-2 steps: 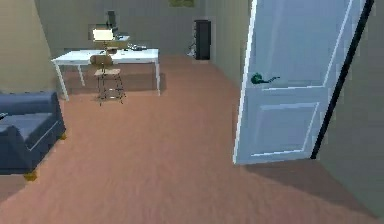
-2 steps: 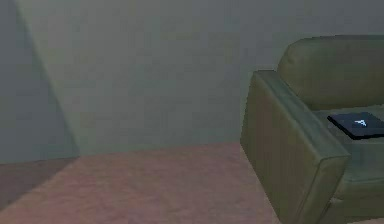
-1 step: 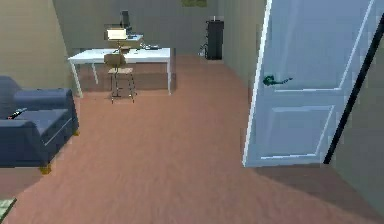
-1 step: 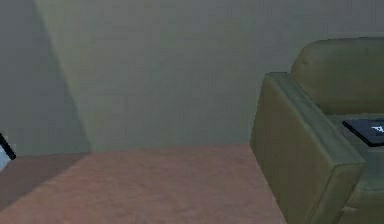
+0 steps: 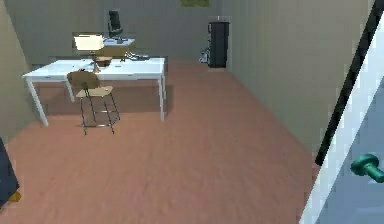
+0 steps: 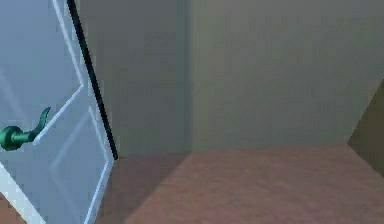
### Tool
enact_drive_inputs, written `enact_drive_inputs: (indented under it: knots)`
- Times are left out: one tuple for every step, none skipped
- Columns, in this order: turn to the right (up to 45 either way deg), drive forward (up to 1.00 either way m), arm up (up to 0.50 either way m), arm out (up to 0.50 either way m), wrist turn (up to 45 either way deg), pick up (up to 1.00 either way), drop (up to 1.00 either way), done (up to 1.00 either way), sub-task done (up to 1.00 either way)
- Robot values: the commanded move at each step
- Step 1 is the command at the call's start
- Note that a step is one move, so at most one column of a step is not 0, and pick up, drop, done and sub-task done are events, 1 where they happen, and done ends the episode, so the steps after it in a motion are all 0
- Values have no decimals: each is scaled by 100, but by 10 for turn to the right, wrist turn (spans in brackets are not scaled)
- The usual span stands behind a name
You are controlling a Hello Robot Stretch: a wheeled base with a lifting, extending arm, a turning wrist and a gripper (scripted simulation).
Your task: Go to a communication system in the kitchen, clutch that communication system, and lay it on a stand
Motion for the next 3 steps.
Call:
enact_drive_inputs:
  knots:
    - [0, 85, 0, 0, 0, 0, 0, 0, 0]
    - [270, 0, 0, 0, 0, 0, 0, 0, 0]
    - [30, 0, 0, 0, 0, 0, 0, 0, 0]
